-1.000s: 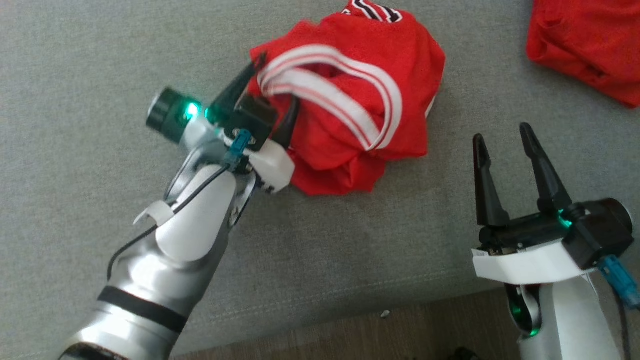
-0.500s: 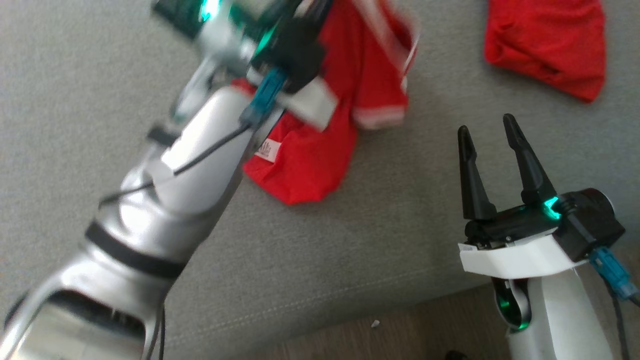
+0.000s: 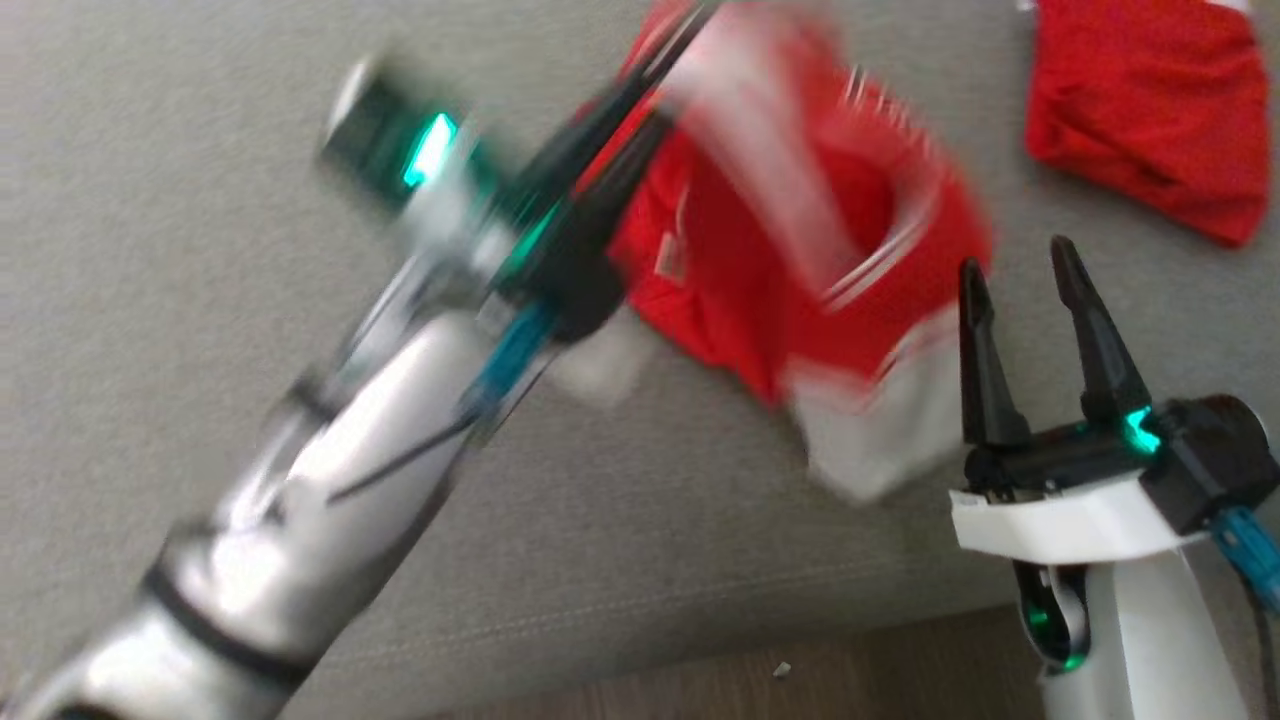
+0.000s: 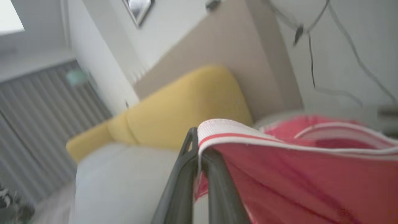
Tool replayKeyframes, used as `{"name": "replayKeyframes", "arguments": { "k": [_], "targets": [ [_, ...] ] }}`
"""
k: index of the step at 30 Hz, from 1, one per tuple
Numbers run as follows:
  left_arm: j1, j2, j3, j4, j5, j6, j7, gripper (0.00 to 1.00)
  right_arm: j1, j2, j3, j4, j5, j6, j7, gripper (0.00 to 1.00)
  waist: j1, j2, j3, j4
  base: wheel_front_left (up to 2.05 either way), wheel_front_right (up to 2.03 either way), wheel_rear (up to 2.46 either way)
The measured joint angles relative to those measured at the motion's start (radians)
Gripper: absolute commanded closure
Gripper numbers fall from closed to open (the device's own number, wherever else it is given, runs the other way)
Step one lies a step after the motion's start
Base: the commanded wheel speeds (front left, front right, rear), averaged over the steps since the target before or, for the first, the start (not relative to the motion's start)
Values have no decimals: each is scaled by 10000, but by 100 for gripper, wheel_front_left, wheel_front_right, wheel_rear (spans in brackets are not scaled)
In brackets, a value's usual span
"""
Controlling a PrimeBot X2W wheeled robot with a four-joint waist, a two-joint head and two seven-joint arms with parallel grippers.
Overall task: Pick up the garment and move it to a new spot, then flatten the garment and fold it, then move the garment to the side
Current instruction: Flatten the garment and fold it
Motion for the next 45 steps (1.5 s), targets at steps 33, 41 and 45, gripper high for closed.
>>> {"name": "replayKeyframes", "arguments": {
  "k": [33,41,45],
  "targets": [
    [6796,-562,3557,1726,-3758,-616,46,0,731,0,-326,-104,-456,0,0,0,0,0,-104,2032,0,0,0],
    [6188,-966,2307,2801,-4265,-1839,627,0,686,0,-299,-105,-462,0,0,0,0,0,32,2121,0,0,0],
    [5050,-1143,1870,3733,-4270,-2013,600,0,557,0,-104,-104,-462,0,0,0,0,0,106,1920,0,0,0]
  ]
}}
